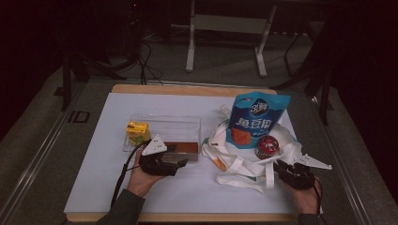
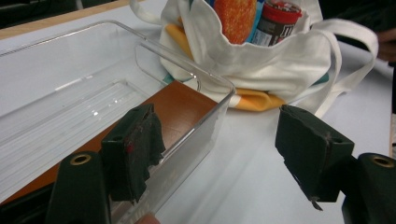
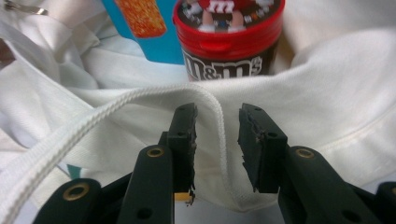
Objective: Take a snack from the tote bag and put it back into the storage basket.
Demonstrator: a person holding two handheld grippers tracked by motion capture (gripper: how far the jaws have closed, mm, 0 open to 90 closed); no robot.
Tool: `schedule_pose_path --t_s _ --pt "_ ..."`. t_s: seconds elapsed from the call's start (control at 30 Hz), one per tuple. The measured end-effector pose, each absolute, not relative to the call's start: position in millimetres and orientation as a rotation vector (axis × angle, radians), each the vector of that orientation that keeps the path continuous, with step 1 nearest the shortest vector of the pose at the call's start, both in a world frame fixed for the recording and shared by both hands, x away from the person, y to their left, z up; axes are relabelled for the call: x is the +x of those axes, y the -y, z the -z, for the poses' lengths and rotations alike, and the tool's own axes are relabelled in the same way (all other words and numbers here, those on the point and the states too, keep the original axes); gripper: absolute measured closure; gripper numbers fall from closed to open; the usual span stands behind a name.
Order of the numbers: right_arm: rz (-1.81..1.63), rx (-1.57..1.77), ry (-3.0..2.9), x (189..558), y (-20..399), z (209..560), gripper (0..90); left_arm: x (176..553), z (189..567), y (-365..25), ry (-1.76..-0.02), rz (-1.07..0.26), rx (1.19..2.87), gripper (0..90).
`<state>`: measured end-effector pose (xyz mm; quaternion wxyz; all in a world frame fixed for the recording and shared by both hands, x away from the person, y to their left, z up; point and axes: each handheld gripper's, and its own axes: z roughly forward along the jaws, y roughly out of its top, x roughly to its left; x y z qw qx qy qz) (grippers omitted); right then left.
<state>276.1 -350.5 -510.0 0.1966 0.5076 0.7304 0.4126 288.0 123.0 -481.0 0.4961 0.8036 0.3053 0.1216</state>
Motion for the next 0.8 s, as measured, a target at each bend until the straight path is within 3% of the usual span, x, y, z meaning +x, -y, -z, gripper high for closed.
schedule_pose_path --t_s 0.1,0.3,0.8 --pt "-1.153 1.398 -2.066 276 353 504 65.1 286 484 -121 -0.737 -0.312 1.966 36.8" --pt "-1.122 1.373 -2.112 275 357 497 57.7 280 485 -120 -0.697 -0.321 1.951 41.9" --pt "-1.140 1.368 -2.097 266 374 481 55.8 273 489 -116 -0.635 -0.312 1.939 46.9"
